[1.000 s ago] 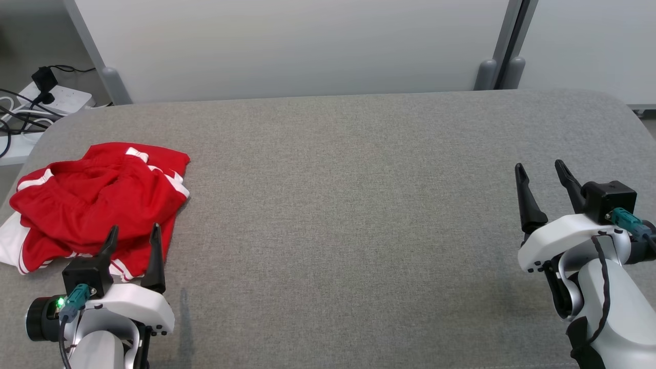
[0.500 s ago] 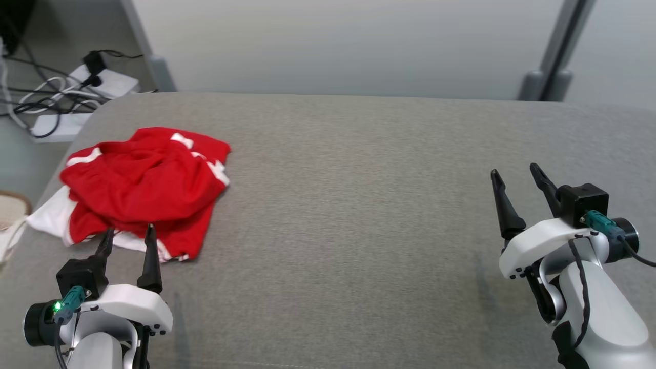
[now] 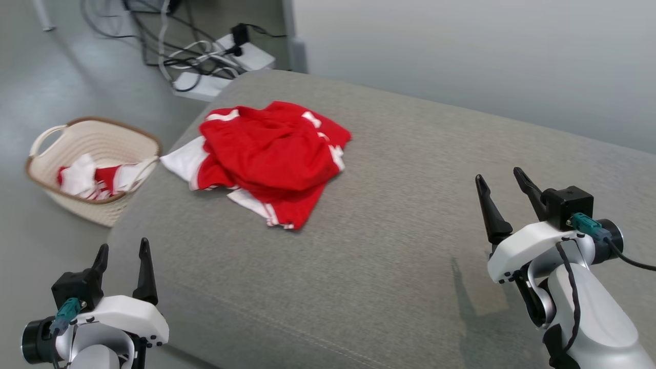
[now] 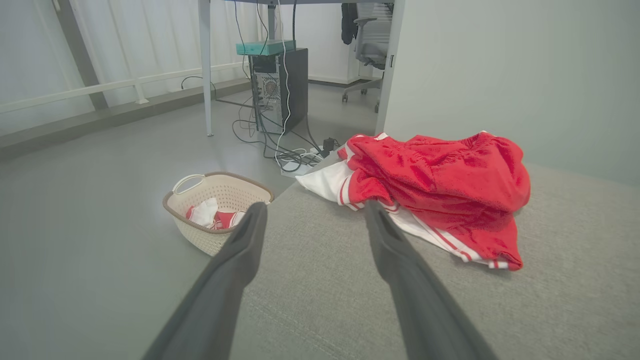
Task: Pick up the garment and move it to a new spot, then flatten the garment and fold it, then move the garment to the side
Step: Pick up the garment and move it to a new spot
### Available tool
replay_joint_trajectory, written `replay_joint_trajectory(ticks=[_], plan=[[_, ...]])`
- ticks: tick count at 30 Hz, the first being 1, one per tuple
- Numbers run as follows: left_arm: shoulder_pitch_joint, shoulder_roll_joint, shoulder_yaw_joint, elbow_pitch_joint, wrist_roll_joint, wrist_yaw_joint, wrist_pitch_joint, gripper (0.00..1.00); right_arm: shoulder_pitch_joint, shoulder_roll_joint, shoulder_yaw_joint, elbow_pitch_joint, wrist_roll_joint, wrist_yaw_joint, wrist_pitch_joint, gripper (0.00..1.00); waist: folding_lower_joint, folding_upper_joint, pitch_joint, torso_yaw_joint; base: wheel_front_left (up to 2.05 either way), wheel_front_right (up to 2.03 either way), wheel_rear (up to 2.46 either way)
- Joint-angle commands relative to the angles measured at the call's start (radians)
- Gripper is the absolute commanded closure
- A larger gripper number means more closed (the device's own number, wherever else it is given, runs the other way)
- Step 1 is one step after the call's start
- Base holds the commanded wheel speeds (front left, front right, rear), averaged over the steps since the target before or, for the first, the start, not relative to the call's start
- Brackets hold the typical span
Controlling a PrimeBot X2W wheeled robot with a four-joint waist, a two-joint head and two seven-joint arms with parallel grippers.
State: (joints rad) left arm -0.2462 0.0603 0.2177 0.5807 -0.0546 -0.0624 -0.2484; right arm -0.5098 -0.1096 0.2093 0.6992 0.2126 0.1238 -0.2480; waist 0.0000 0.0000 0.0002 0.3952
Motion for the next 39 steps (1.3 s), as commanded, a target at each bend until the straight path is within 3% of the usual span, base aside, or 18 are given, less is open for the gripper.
replay_joint_trajectory(ticks=[1, 9, 21, 31, 39], plan=[[-0.010, 0.027, 0.030, -0.017, -0.008, -0.010, -0.013, 0.00, -0.030, 0.003, 0.022, -0.016, 0.009, 0.007, -0.014, 0.00, 0.0000, 0.0000, -0.001, 0.075, 0.00, 0.00, 0.00], [-0.086, 0.033, -0.008, 0.031, -0.050, -0.059, -0.013, 0.00, -0.033, 0.003, 0.050, -0.001, 0.011, 0.007, -0.014, 0.00, 0.0000, 0.0000, 0.043, 0.070, 0.00, 0.00, 0.00], [-0.328, 0.053, -0.141, 0.147, -0.220, -0.068, -0.013, 0.00, -0.106, -0.036, 0.086, 0.006, 0.003, 0.007, -0.014, 0.00, 0.0000, 0.0000, 0.202, -0.112, 0.00, 0.00, 0.00], [-0.433, 0.095, -0.026, 0.237, -0.294, -0.060, -0.013, 0.00, -0.172, -0.046, 0.102, -0.033, 0.001, 0.007, -0.014, 0.00, 0.0000, 0.0000, 0.308, -0.246, 0.00, 0.00, 0.00], [-0.457, 0.136, 0.055, 0.350, -0.265, -0.007, -0.013, 0.00, -0.188, -0.058, 0.104, -0.045, 0.002, 0.007, -0.014, 0.00, 0.0000, 0.0000, 0.351, -0.330, 0.00, 0.00, 0.00]])
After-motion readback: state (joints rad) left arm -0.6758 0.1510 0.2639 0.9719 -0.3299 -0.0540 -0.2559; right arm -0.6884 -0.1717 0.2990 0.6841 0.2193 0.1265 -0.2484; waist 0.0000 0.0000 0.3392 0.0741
